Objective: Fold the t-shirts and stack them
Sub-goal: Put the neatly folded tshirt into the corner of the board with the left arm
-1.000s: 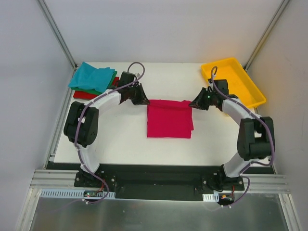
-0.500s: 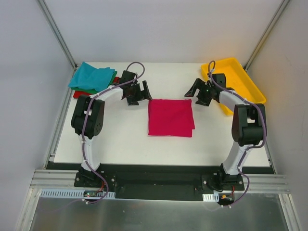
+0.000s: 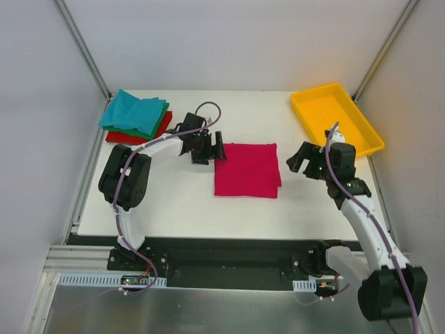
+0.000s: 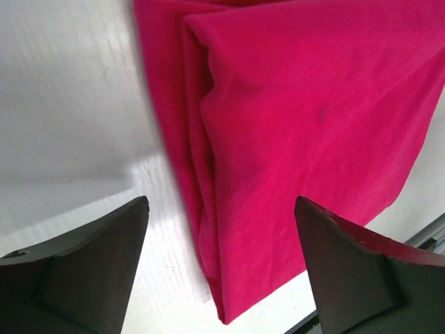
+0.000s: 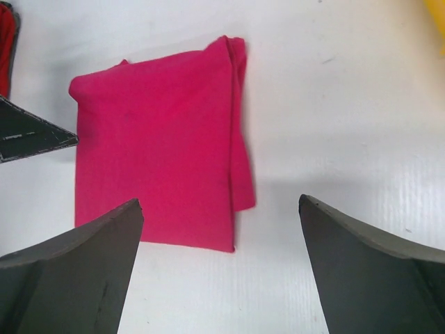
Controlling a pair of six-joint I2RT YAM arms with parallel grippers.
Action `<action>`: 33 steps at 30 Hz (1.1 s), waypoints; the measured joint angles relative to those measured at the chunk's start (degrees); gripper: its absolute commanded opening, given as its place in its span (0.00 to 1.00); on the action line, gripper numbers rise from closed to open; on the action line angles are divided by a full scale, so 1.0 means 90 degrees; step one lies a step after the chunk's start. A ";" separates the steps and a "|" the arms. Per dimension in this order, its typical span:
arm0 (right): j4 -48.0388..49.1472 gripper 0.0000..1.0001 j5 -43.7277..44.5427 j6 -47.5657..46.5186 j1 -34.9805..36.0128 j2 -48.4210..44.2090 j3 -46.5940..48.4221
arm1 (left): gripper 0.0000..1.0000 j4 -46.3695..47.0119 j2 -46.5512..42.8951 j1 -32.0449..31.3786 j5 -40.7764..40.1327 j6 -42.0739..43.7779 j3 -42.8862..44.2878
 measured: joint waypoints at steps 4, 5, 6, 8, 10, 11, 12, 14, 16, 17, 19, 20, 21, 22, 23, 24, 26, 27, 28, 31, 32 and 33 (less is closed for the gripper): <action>-0.0347 0.96 0.0464 -0.0155 0.0000 -0.1127 -0.0500 | 0.70 -0.0005 0.0248 -0.0214 -0.0083 -0.0034 0.0002; -0.0430 0.96 0.0571 -0.0192 0.0000 -0.1343 -0.0563 | 0.67 -0.0022 0.0342 -0.0272 -0.0158 -0.0049 0.0002; -0.0520 0.96 0.0658 -0.0228 -0.0002 -0.1528 -0.0602 | 0.65 -0.0034 0.0372 -0.0321 -0.0187 -0.0058 0.0044; -0.0697 0.96 0.0782 -0.0304 -0.0002 -0.1809 -0.0634 | 0.58 -0.0109 0.0410 -0.0498 -0.0444 -0.0070 0.0131; -0.0840 0.96 0.0869 -0.0372 -0.0002 -0.2033 -0.0644 | 0.50 -0.0248 0.0476 -0.0695 -0.0748 -0.0109 0.0245; -0.0884 0.96 0.0911 -0.0403 -0.0002 -0.2140 -0.0668 | 0.47 -0.0328 0.0512 -0.0799 -0.0942 -0.0138 0.0308; -0.0911 0.96 0.0940 -0.0430 -0.0002 -0.2246 -0.0712 | 0.44 -0.0406 0.0551 -0.0884 -0.1127 -0.0180 0.0376; -0.0984 0.96 0.0979 -0.0474 -0.0002 -0.2421 -0.0833 | 0.39 -0.0546 0.0619 -0.1015 -0.1428 -0.0245 0.0491; -0.1064 0.96 0.0976 -0.0510 -0.0002 -0.2579 -0.1015 | 0.31 -0.0741 0.0699 -0.1129 -0.1809 -0.0384 0.0641; -0.1100 0.96 0.0974 -0.0515 -0.0002 -0.2635 -0.1105 | 0.25 -0.0869 0.0755 -0.1166 -0.1960 -0.0420 0.0743; -0.1166 0.96 0.0957 -0.0517 -0.0002 -0.2701 -0.1226 | 0.08 -0.1093 0.0899 -0.1248 -0.2220 -0.0500 0.0988; -0.1190 0.96 0.0952 -0.0517 -0.0002 -0.2708 -0.1251 | 0.00 -0.1173 0.0969 -0.1290 -0.2302 -0.0542 0.1088; -0.1234 0.96 0.0947 -0.0520 -0.0002 -0.2713 -0.1260 | 0.00 -0.1326 0.1076 -0.1328 -0.2399 -0.0537 0.1302; -0.1258 0.96 0.0935 -0.0525 -0.0002 -0.2720 -0.1260 | 0.00 -0.1379 0.1112 -0.1345 -0.2482 -0.0551 0.1384; -0.1265 0.96 0.0923 -0.0537 -0.0002 -0.2739 -0.1263 | 0.00 -0.1489 0.1173 -0.1377 -0.2603 -0.0544 0.1508; -0.1275 0.96 0.0918 -0.0542 -0.0002 -0.2771 -0.1260 | 0.00 -0.1598 0.1226 -0.1413 -0.2730 -0.0544 0.1622; -0.1277 0.96 0.0913 -0.0554 -0.0002 -0.2834 -0.1260 | 0.00 -0.1797 0.1319 -0.1457 -0.3011 -0.0520 0.1824; -0.1277 0.96 0.0918 -0.0559 -0.0002 -0.2866 -0.1260 | 0.00 -0.1848 0.1338 -0.1474 -0.3140 -0.0493 0.1882; -0.1277 0.96 0.0928 -0.0561 -0.0002 -0.2883 -0.1263 | 0.00 -0.1911 0.1350 -0.1486 -0.3361 -0.0425 0.1926; -0.1277 0.96 0.0954 -0.0568 -0.0002 -0.2914 -0.1263 | 0.00 -0.2047 0.1350 -0.1486 -0.4245 0.0005 0.1945; -0.1277 0.96 0.0952 -0.0573 -0.0002 -0.2914 -0.1263 | 0.00 -0.2101 0.1348 -0.1479 -0.4609 0.0211 0.1945; -0.1280 0.96 0.0950 -0.0583 -0.0002 -0.2912 -0.1263 | 0.00 -0.2166 0.1348 -0.1477 -0.4998 0.0427 0.1945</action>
